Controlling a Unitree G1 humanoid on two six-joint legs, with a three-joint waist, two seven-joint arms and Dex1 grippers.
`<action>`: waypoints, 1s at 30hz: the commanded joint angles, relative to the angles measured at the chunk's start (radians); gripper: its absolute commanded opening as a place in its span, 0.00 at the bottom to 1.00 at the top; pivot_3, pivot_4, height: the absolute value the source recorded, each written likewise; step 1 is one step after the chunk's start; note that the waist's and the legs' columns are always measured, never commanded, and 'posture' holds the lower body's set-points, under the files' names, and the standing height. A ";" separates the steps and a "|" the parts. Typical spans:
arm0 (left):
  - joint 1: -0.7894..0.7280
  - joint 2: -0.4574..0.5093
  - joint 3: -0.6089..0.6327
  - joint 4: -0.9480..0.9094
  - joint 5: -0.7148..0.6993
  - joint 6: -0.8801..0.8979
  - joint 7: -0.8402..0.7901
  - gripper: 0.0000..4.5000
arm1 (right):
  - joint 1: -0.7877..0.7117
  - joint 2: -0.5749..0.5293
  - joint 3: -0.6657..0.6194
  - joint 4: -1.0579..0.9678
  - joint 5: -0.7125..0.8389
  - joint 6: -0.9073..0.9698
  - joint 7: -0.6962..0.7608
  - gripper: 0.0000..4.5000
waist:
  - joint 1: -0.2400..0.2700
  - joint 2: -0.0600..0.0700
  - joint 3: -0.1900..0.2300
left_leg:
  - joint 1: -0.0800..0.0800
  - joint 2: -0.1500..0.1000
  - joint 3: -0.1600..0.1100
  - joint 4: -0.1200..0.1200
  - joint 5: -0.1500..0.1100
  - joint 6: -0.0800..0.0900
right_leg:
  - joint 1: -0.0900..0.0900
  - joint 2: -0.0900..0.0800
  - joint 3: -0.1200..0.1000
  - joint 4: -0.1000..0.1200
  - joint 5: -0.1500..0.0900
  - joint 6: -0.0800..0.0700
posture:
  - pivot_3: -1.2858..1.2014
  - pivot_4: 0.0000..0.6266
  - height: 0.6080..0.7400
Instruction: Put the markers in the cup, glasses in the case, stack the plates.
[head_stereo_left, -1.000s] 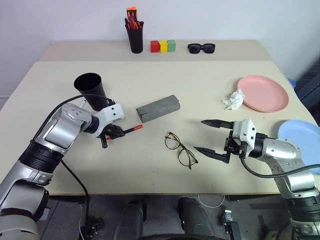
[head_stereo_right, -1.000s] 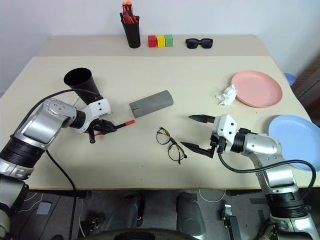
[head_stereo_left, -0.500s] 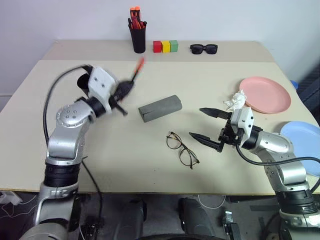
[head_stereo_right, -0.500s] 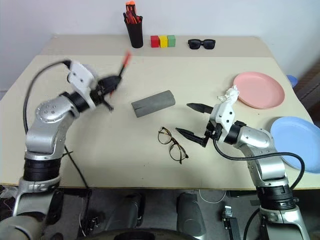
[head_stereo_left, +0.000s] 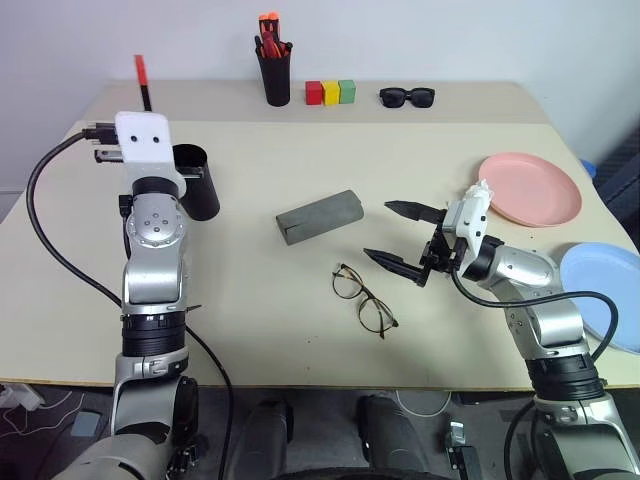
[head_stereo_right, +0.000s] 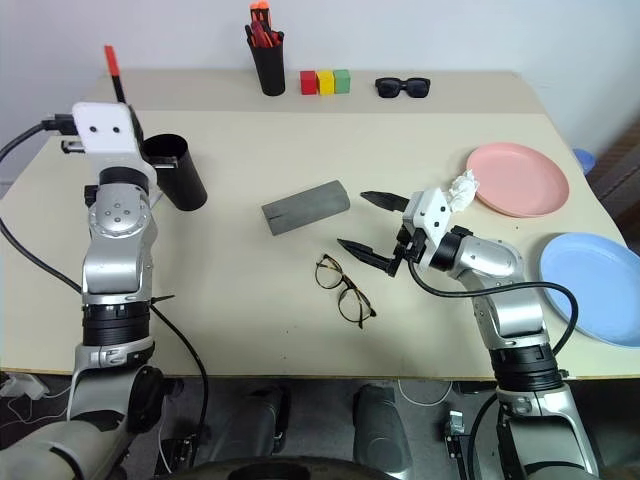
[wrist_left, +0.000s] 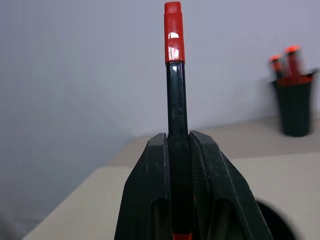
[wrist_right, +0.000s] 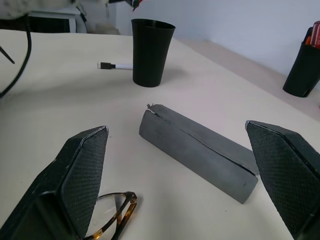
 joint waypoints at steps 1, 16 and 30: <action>-0.064 0.012 0.004 0.053 0.010 -0.084 0.038 0.05 | -0.020 0.013 -0.001 -0.016 0.000 -0.020 -0.005 1.00 | 0.001 0.000 0.000 | 0.000 0.000 0.000 0.000 0.000 0.000 | 0.000 0.000 0.000 0.000 0.000 0.000 | 0.52 0.24 1.00; -0.128 -0.006 -0.048 0.278 0.000 -0.234 0.023 0.05 | 0.005 0.011 -0.023 0.027 -0.005 -0.078 -0.003 1.00 | -0.002 0.000 0.000 | 0.000 0.000 0.000 -0.001 0.000 0.000 | 0.000 0.000 0.000 0.000 0.000 0.000 | 0.52 0.24 1.00; -0.064 -0.070 -0.048 0.137 -0.076 -0.166 -0.045 0.84 | 0.007 0.020 -0.022 0.104 -0.010 -0.156 0.011 1.00 | -0.003 0.000 0.000 | 0.000 0.000 0.000 -0.001 0.000 0.000 | 0.000 0.000 0.000 0.000 0.000 0.001 | 0.52 0.24 1.00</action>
